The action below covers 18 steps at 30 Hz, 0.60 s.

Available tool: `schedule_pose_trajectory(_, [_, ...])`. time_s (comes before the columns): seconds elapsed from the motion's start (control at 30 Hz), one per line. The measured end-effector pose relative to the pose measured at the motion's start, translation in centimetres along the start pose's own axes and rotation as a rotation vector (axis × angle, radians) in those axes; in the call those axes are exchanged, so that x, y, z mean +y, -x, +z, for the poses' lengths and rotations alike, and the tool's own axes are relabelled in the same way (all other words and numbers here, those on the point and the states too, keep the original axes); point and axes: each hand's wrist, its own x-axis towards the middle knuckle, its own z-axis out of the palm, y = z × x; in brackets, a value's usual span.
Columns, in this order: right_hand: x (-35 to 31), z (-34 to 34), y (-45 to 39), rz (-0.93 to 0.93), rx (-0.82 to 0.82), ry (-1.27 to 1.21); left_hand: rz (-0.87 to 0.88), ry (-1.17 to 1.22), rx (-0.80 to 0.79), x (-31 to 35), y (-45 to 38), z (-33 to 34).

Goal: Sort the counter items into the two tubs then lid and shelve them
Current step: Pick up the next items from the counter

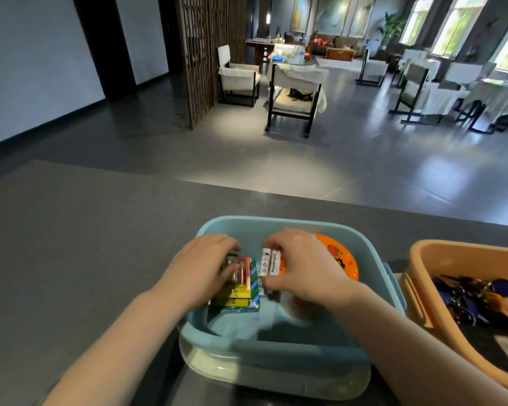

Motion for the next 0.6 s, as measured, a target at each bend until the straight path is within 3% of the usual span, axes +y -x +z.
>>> schedule_pose_trajectory(0.17, [-2.5, 1.2, -3.4, -0.073, -0.204, 0.302, -0.058, 0.034, 0.189, -0.1, 1.8, 0.8])
schedule_pose_trajectory(0.3, [-2.1, 2.6, -4.6, -0.072, -0.309, 0.464, -0.079, 0.077, 0.215, -0.2, 1.6, 1.1])
schedule_pose_trajectory(0.5, [-0.9, 4.3, -5.1, -0.071, -0.299, 0.655, -0.123, 0.094, 0.209, -0.5, 1.2, 1.6])
schedule_pose_trajectory(0.6, [-0.9, 4.3, -4.9, -0.069, -0.286, 0.622, -0.127, 0.098, 0.213, -0.5, 1.3, 1.7])
